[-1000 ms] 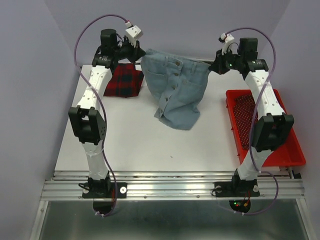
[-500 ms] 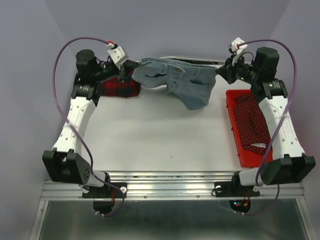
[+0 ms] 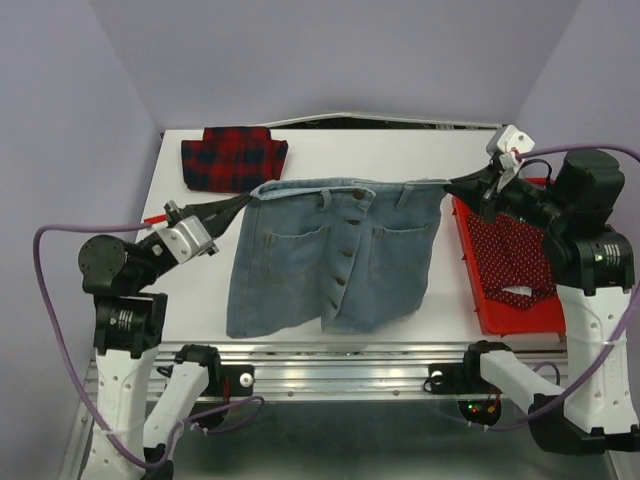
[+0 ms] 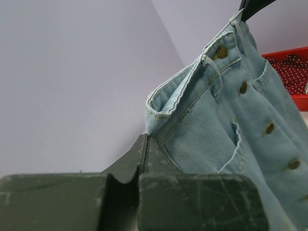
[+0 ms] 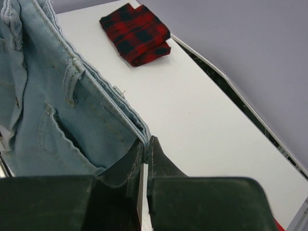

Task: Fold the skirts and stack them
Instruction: Flatten the skirt out

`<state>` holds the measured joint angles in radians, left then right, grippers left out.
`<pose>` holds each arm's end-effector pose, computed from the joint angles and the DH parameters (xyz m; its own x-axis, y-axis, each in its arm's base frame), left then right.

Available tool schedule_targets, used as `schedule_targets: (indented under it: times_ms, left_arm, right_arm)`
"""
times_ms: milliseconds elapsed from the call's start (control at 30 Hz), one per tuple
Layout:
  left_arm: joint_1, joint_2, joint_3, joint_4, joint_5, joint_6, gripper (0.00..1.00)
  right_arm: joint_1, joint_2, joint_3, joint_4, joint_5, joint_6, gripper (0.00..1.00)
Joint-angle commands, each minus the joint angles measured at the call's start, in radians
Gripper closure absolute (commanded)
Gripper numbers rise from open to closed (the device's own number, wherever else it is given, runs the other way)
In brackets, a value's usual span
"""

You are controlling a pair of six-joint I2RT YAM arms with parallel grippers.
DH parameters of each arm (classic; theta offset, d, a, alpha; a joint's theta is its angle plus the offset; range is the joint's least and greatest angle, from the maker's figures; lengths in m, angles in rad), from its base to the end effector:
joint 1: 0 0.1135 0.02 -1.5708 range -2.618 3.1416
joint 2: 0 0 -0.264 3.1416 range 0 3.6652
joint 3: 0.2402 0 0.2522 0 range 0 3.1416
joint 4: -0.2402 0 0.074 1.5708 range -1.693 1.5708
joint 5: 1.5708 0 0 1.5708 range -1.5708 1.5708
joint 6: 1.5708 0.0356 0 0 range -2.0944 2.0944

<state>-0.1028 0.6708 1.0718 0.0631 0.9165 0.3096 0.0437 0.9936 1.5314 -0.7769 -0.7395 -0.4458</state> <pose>0.0974 -0.0384 0.4713 0.6582 0.1185 -0.7435 0.5961 0.5212 0.6107 0.1518 0.0307 0.4880 0.0825 -0.3152 -0.9454 -0.7213 0.6357 -0.2749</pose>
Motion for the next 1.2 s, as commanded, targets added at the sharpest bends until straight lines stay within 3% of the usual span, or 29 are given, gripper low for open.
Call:
schedule_targets:
  times_ms: [0,267,367,467,567,600,667,700,767,800,867,967,1100,1167]
  left_arm:
    - [0.04,0.021,-0.016,-0.095,-0.105,0.049,1.0]
    - [0.02,0.323,-0.041,-0.106,-0.192,0.117,1.0]
    - [-0.029,0.521,0.017,-0.079,-0.275,0.134,1.0]
    - [-0.089,0.743,0.146,-0.072,-0.375,0.114,1.0]
    - [-0.118,0.962,0.331,-0.092,-0.438,0.086,0.92]
    - [-0.123,1.011,0.39,-0.101,-0.459,0.071,0.85]
    - [-0.123,1.162,0.584,-0.164,-0.491,0.037,0.74]
    - [-0.123,1.244,0.722,-0.187,-0.52,0.022,0.62]
    - [-0.123,1.312,0.859,-0.302,-0.542,-0.003,0.37]
    - [-0.123,1.358,0.973,-0.346,-0.559,-0.006,0.37]
    - [-0.123,1.369,1.033,-0.428,-0.582,-0.004,0.36]
    - [-0.126,1.273,0.937,-0.555,-0.567,0.019,0.36]
    - [-0.249,0.95,0.452,-0.566,-0.594,0.202,0.37]
    - [-0.319,0.853,0.317,-0.578,-0.617,0.232,0.38]
  right_arm:
    - [-0.03,0.016,-0.023,-0.059,0.132,-0.024,0.99]
    - [-0.019,0.241,-0.25,0.108,0.158,0.025,0.99]
    - [0.005,0.437,-0.281,0.208,0.225,0.03,0.99]
    - [0.041,0.565,-0.243,0.294,0.299,0.065,0.99]
    - [0.053,0.733,-0.133,0.338,0.396,0.097,0.98]
    - [0.053,0.775,-0.098,0.34,0.426,0.104,0.96]
    - [0.053,0.904,0.036,0.317,0.511,0.13,0.78]
    - [0.053,0.94,0.082,0.28,0.54,0.131,0.65]
    - [0.053,1.016,0.198,0.219,0.595,0.15,0.25]
    - [0.053,1.025,0.226,0.194,0.603,0.151,0.23]
    - [0.053,1.004,0.249,0.171,0.592,0.171,0.2]
    - [0.053,0.923,0.242,0.101,0.488,0.177,0.2]
    - [0.053,0.828,0.15,-0.1,0.245,0.142,0.26]
    - [0.062,0.794,0.093,-0.163,0.174,0.116,0.28]
